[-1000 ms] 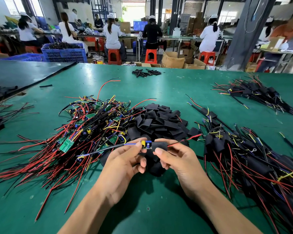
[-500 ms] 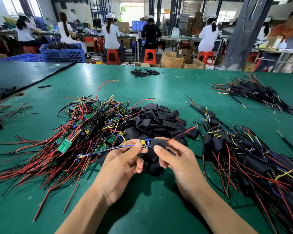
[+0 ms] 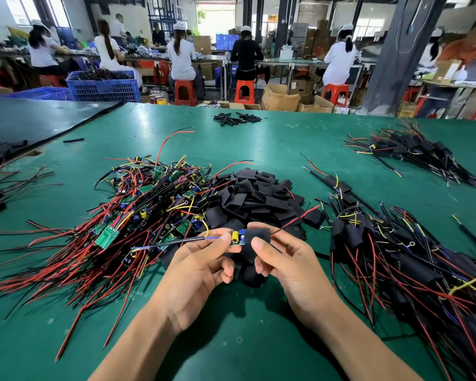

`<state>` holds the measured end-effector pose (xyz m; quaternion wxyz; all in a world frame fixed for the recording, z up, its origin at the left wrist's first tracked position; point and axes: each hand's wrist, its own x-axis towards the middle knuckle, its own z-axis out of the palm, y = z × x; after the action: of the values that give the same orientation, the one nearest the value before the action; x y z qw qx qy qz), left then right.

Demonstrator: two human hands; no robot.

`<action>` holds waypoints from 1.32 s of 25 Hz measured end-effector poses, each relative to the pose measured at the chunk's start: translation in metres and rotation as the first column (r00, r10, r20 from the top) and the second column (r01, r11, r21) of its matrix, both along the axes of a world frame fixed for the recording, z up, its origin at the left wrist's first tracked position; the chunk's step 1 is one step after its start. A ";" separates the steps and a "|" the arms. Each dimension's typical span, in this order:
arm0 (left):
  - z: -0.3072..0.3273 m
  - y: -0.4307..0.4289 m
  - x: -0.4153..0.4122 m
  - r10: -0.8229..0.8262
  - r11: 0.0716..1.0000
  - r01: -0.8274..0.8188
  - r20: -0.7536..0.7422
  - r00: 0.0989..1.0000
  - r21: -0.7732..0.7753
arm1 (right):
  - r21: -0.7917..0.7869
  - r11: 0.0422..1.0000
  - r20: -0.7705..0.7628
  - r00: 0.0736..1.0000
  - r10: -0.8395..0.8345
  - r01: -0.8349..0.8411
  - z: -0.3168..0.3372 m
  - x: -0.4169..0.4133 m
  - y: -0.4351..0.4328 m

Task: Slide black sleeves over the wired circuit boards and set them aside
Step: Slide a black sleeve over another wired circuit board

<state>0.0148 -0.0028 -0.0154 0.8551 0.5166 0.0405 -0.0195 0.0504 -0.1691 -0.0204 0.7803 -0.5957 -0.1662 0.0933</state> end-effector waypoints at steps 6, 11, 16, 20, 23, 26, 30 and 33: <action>0.001 -0.005 -0.002 0.060 0.995 -0.065 0.076 0.995 0.072 | -0.037 0.999 -0.021 1.000 0.011 -0.012 0.000 0.000 0.001; -0.001 -0.011 -0.002 0.098 0.983 -0.113 0.111 0.989 0.145 | -0.028 0.999 -0.087 0.995 -0.046 0.043 0.001 0.003 0.002; -0.001 -0.010 -0.004 0.076 0.989 -0.086 0.086 0.993 0.118 | -0.102 0.995 -0.025 0.999 -0.026 0.023 0.002 0.000 -0.001; -0.001 -0.010 -0.003 0.098 0.982 -0.115 0.118 0.988 0.147 | -0.146 0.989 0.007 1.000 -0.022 0.023 0.001 0.000 0.000; -0.001 -0.009 -0.004 0.095 0.985 -0.108 0.100 0.990 0.135 | -0.170 0.985 0.024 1.000 0.009 -0.005 0.001 0.001 -0.003; 0.000 -0.007 -0.003 0.070 0.995 -0.071 0.032 0.997 0.066 | -0.180 0.984 0.088 0.996 0.027 -0.011 0.003 0.001 -0.006; 0.002 -0.007 -0.003 0.020 0.999 -0.020 0.009 1.000 0.045 | -0.110 0.992 0.097 0.994 -0.047 0.057 0.002 0.000 -0.005; 0.002 -0.008 -0.004 0.014 0.998 -0.015 0.029 0.999 0.063 | -0.087 0.995 0.076 0.996 -0.051 0.057 0.000 -0.001 -0.004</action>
<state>0.0113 -0.0108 -0.0139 0.8388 0.5434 0.0325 -0.0046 0.0496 -0.1732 -0.0200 0.7484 -0.6374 -0.1743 0.0576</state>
